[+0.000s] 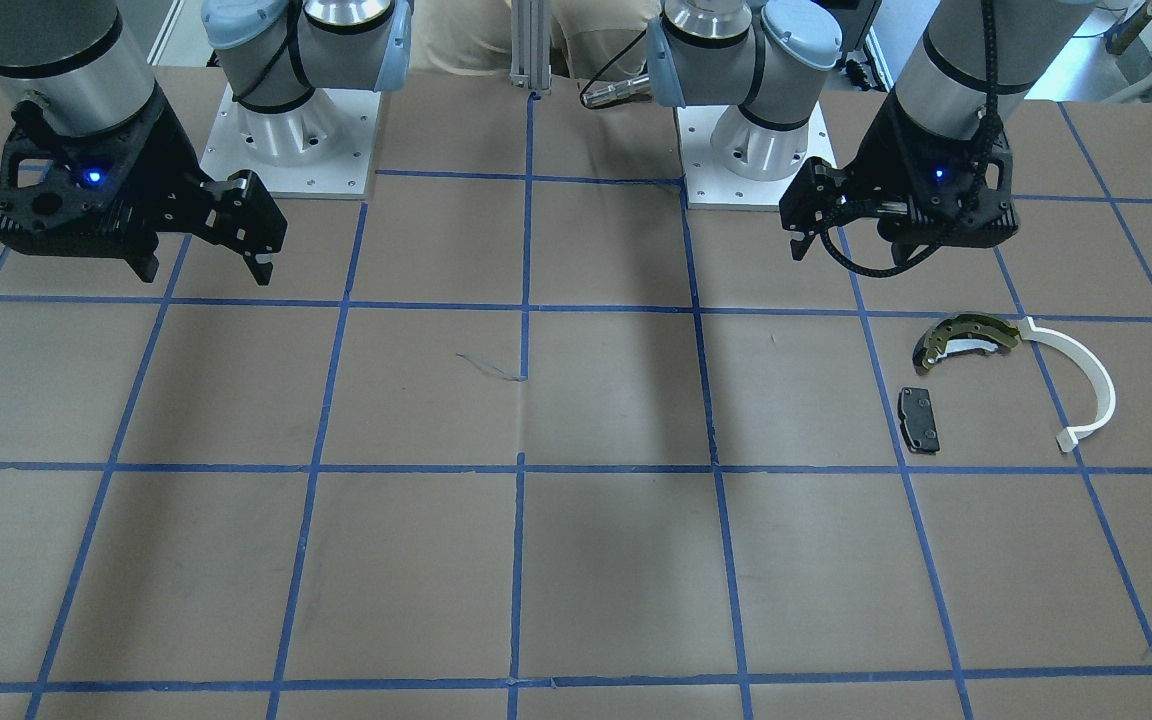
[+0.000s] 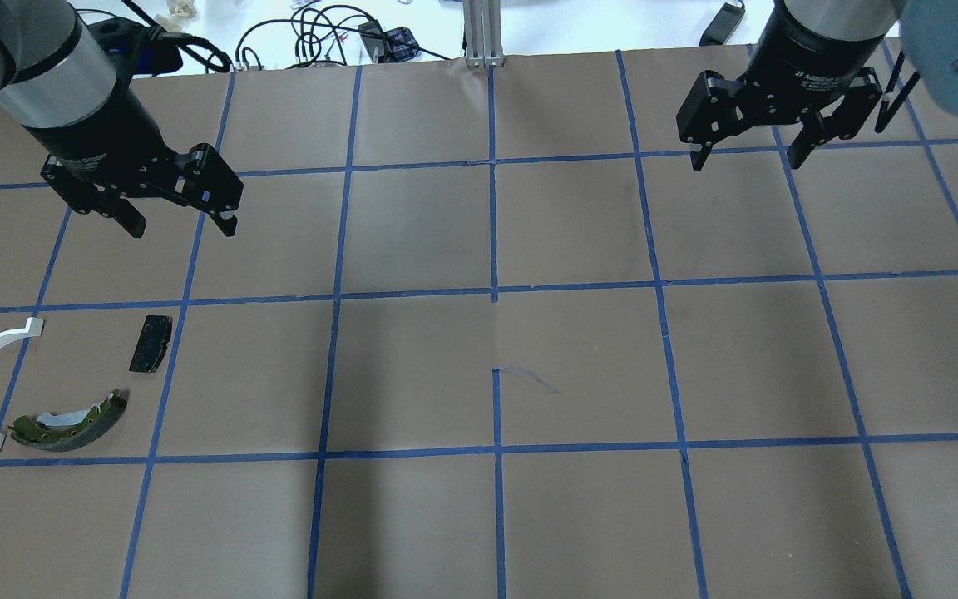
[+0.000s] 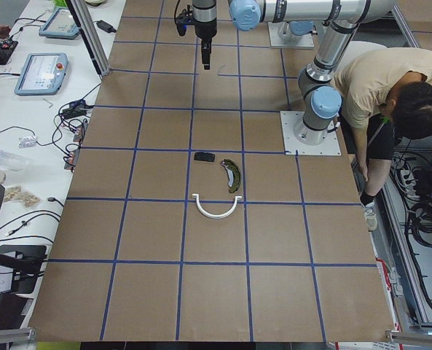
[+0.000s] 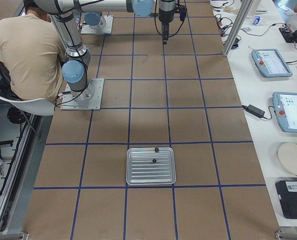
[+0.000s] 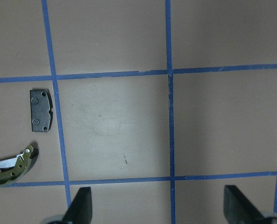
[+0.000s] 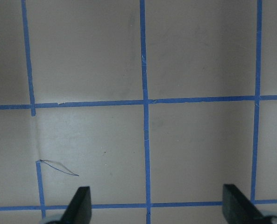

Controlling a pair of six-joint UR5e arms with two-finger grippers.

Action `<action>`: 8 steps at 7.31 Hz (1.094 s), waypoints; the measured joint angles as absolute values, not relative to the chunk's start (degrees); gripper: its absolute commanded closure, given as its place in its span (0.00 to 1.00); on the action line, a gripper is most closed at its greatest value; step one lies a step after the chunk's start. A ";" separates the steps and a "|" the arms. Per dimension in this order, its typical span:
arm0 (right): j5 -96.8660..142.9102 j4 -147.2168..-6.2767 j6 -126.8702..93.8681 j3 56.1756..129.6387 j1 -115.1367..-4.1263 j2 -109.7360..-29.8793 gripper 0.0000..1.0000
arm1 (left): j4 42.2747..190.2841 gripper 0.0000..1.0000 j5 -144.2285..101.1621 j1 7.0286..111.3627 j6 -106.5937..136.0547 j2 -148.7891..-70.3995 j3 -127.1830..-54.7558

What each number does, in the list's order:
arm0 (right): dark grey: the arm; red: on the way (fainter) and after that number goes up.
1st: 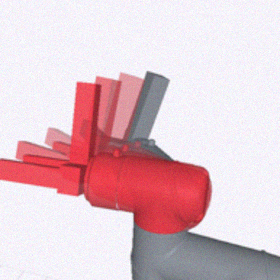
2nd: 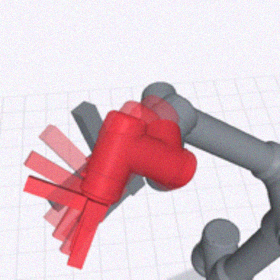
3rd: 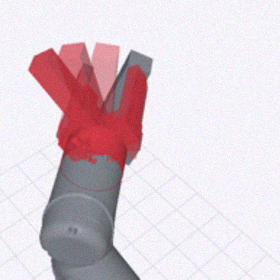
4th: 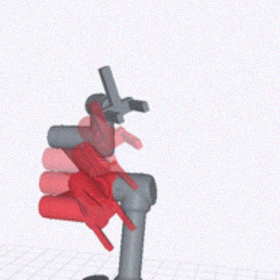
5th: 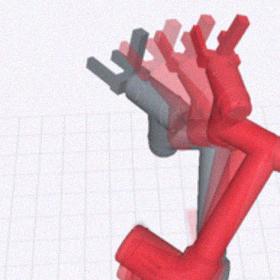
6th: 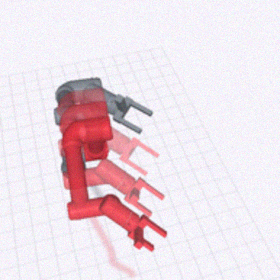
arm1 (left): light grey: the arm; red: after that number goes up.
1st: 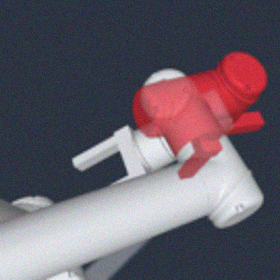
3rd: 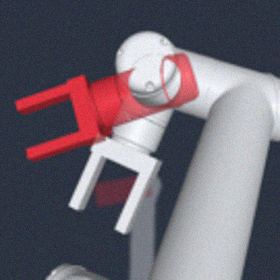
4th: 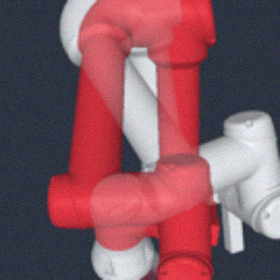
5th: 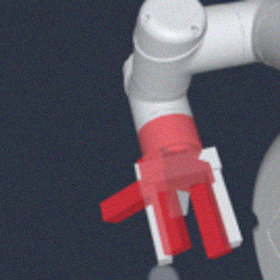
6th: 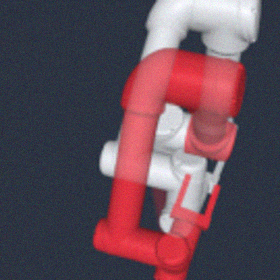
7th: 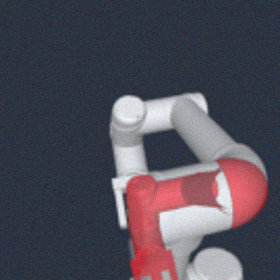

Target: Place bearing gear from tray to pile

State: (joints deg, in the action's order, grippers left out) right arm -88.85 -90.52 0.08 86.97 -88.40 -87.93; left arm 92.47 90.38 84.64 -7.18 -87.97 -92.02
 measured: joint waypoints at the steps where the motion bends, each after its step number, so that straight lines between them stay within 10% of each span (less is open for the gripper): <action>1: -88.73 -90.56 0.05 86.89 -88.40 -87.91 0.00 | 92.47 0.00 90.35 84.77 -7.03 -88.00 -92.02; 8: -94.38 -87.90 3.50 87.58 -85.93 -87.50 0.00 | 92.57 0.00 90.85 84.99 -7.66 -87.97 -92.32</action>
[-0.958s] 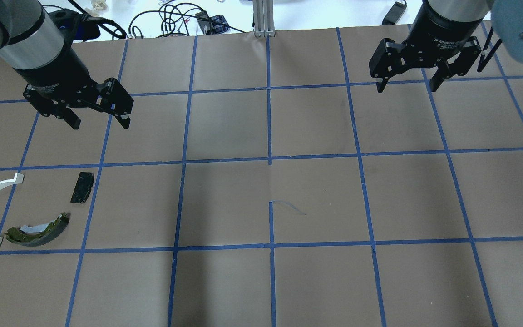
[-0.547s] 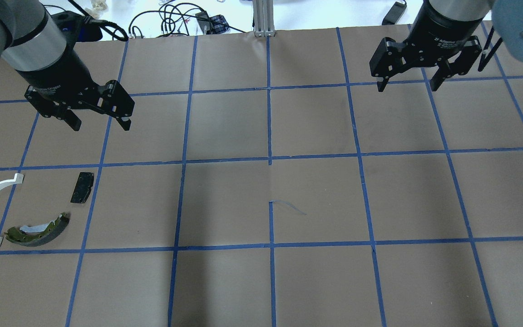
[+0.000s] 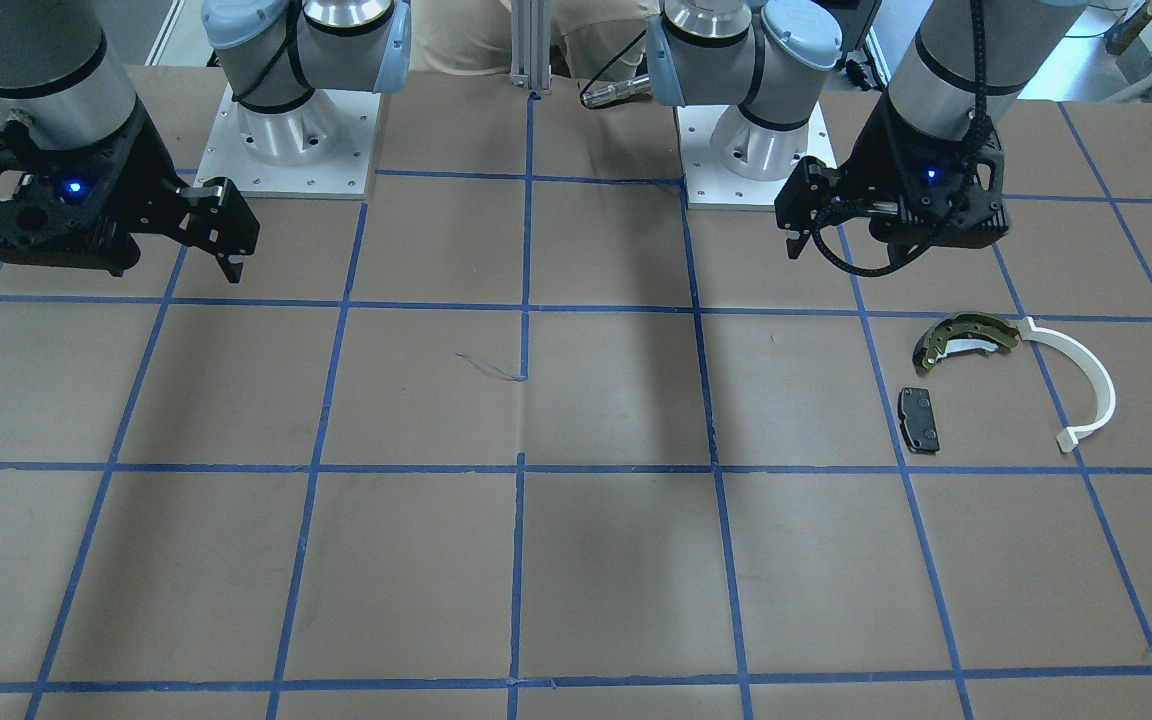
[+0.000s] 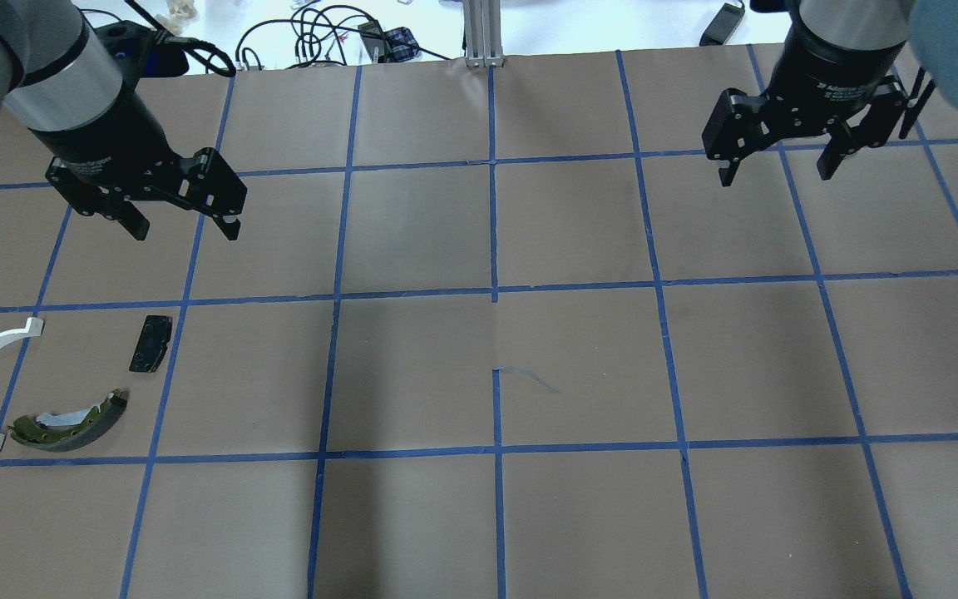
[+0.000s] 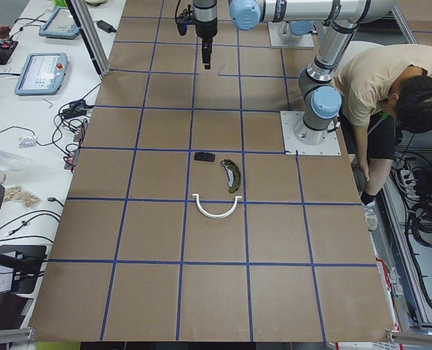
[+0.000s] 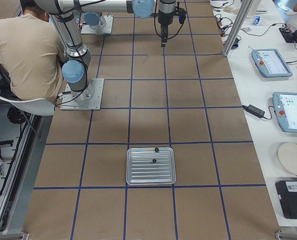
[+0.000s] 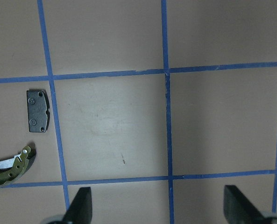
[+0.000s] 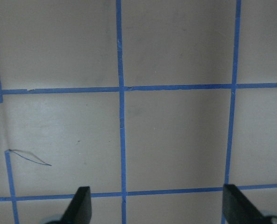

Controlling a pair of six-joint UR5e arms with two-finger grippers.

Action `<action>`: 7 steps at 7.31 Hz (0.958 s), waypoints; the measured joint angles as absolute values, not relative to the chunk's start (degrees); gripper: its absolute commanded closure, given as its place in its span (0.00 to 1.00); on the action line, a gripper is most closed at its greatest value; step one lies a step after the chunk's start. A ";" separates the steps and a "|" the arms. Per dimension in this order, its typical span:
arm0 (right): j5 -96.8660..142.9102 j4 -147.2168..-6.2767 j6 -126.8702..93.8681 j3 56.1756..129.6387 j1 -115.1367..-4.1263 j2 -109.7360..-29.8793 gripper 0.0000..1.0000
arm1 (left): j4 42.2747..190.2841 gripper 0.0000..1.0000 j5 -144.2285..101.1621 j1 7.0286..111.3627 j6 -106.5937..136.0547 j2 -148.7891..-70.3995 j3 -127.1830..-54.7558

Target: Place bearing gear from tray to pile

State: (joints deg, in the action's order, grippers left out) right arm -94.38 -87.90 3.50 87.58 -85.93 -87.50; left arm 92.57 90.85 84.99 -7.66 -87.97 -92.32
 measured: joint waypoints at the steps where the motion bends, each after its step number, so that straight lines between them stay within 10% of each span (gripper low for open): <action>1: -95.33 -87.89 6.97 88.00 -82.54 -86.99 0.00 | 92.53 0.00 90.90 84.99 -7.66 -87.98 -92.31; 7: -93.98 -104.21 51.24 88.57 -48.10 -71.55 0.00 | 90.05 0.00 90.80 84.92 -7.56 -88.71 -92.33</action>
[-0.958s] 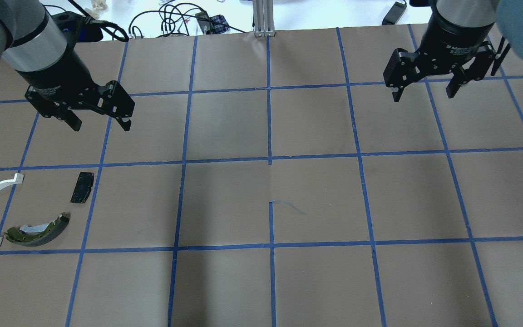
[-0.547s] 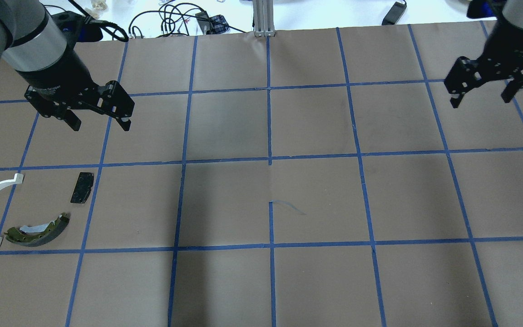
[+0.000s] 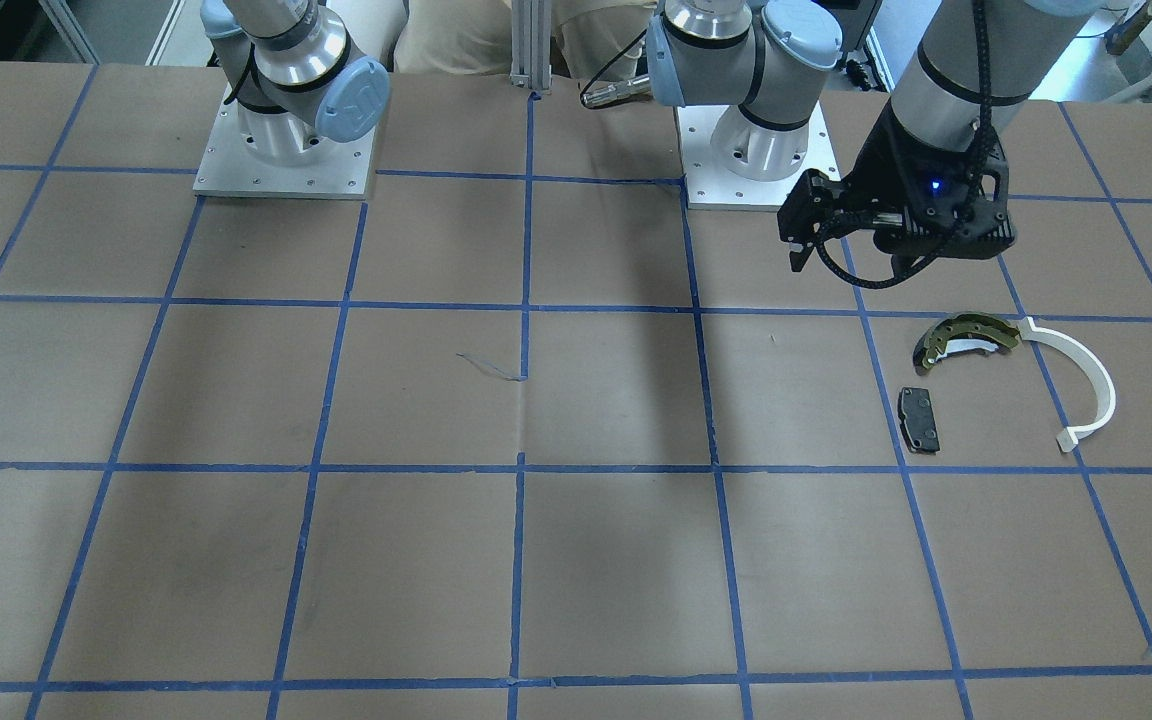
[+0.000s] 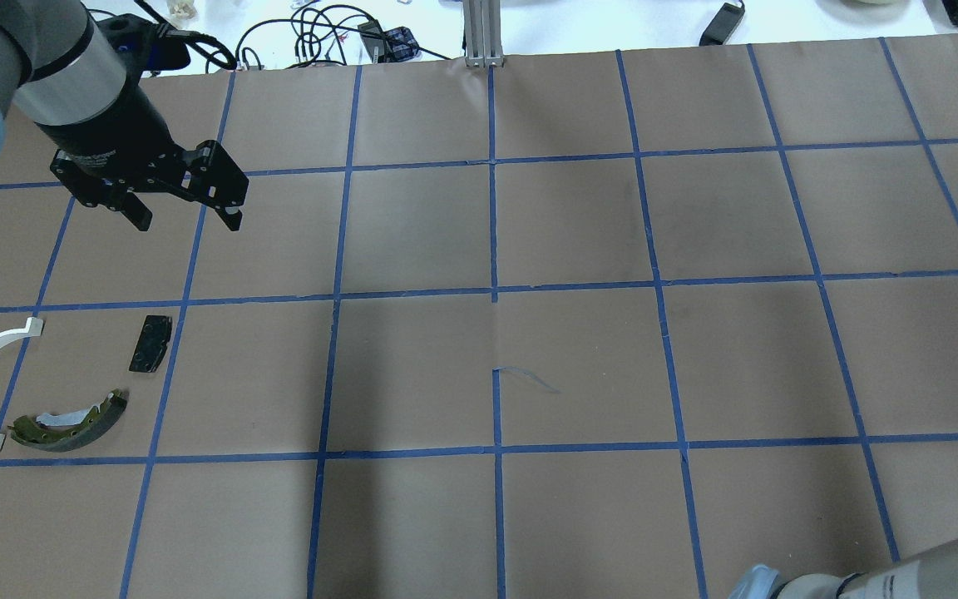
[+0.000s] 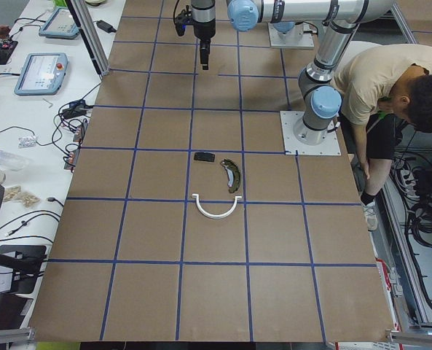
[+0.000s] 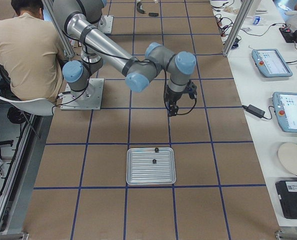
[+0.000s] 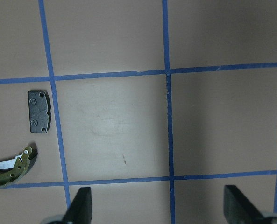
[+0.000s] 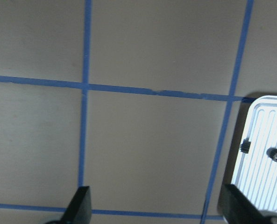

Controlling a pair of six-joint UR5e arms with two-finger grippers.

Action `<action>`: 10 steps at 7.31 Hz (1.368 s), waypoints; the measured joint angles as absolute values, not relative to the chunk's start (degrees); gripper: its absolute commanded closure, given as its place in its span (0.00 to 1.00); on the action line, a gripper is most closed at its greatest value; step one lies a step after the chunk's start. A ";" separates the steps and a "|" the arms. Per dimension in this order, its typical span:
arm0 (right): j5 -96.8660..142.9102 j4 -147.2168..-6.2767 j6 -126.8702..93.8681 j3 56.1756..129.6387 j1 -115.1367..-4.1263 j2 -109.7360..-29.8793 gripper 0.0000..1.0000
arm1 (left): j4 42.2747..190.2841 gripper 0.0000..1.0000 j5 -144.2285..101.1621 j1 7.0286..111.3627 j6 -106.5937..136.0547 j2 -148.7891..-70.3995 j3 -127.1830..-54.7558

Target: Place bearing gear from tray to pile

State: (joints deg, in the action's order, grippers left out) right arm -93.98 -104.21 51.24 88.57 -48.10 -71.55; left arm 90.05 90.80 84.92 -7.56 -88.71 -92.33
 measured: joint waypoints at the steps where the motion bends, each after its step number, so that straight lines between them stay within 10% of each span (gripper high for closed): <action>1: -92.06 -106.89 56.84 88.45 -43.67 -69.06 0.00 | 89.74 0.00 90.79 84.93 -7.50 -88.70 -92.35; 10: -90.43 -124.01 75.94 90.51 -34.82 -55.89 0.02 | 89.90 0.00 90.89 84.99 -7.55 -88.76 -92.46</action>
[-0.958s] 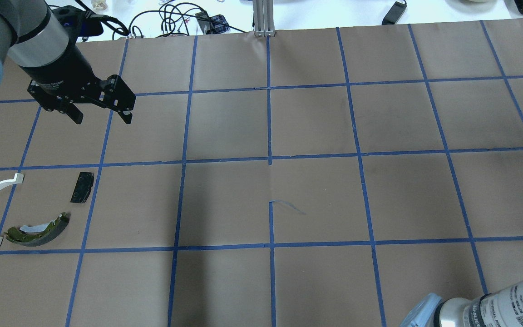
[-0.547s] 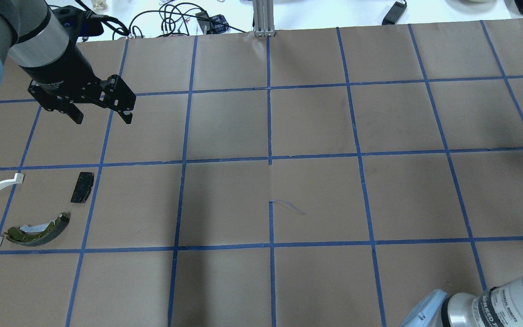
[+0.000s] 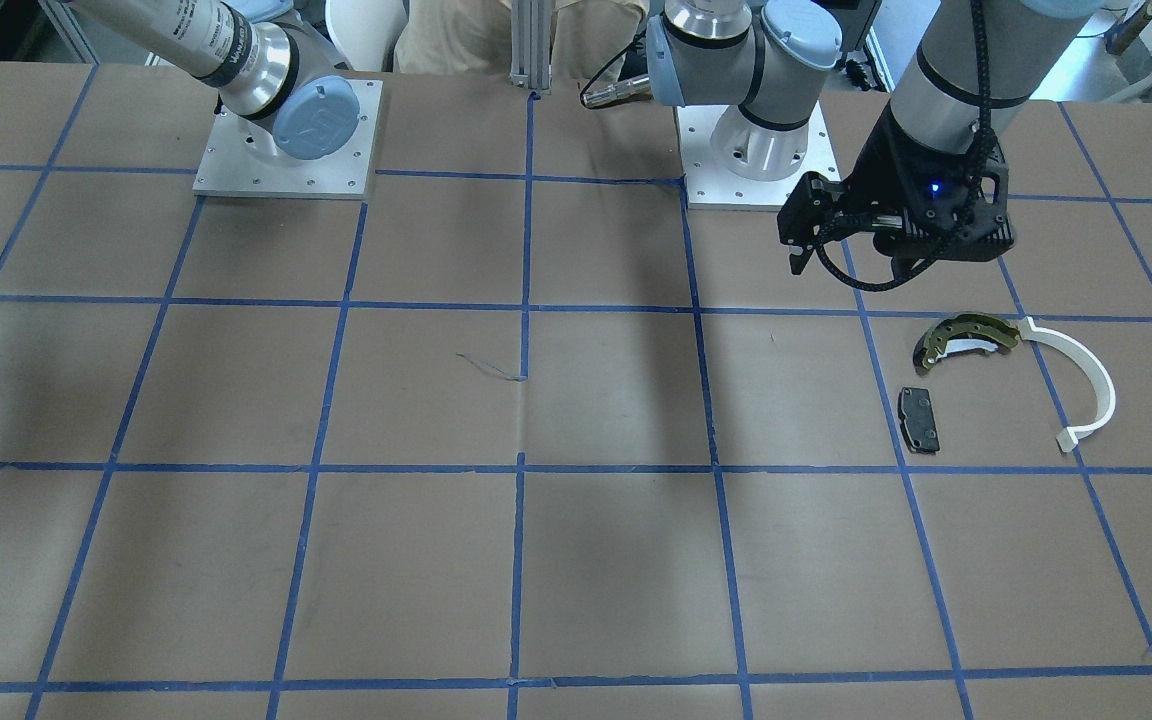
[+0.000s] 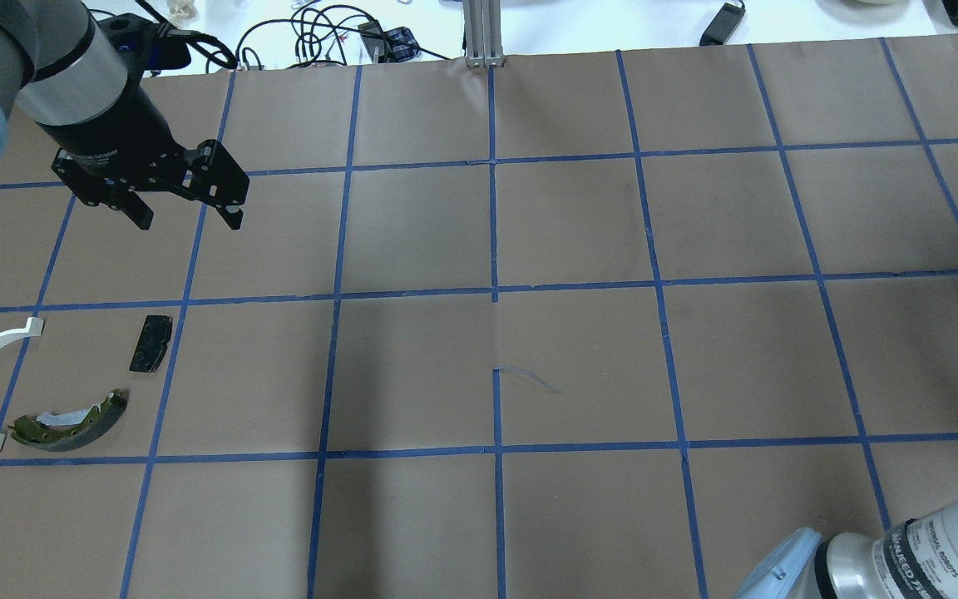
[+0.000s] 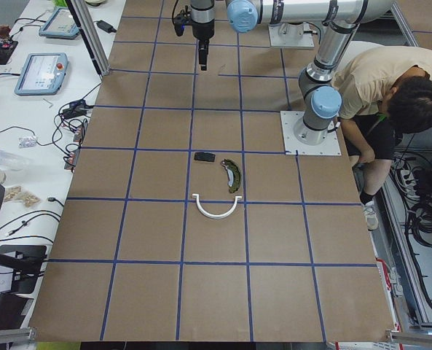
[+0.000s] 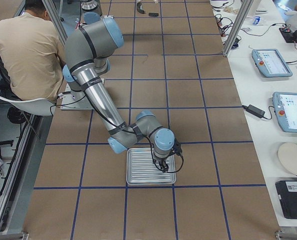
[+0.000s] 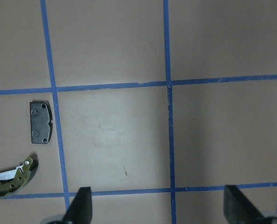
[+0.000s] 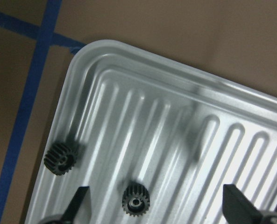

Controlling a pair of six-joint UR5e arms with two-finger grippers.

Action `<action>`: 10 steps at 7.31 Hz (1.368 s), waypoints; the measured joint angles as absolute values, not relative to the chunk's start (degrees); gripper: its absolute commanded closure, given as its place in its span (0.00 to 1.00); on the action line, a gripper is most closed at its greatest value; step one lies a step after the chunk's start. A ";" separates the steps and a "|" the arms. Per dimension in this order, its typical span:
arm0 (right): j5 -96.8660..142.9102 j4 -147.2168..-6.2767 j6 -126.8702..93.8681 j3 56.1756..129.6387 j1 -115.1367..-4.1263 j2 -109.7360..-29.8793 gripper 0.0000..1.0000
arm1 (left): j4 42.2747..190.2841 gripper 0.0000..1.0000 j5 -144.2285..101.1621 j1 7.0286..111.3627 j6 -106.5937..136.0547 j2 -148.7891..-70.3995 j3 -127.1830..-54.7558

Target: Place bearing gear from tray to pile

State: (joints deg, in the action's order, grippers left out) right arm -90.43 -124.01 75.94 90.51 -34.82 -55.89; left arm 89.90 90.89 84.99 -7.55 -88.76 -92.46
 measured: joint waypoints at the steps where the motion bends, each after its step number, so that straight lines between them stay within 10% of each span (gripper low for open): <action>1: -90.50 -126.05 75.94 91.98 -34.77 -55.87 0.03 | 89.89 0.00 90.88 84.99 -7.56 -88.69 -92.46; 10: -90.84 -129.45 75.95 94.57 -34.63 -56.59 0.49 | 89.14 0.00 90.88 85.08 -7.73 -88.29 -94.04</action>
State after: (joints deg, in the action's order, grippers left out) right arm -90.84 -129.45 75.95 94.57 -34.63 -56.59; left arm 89.14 90.88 85.08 -7.73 -88.29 -94.04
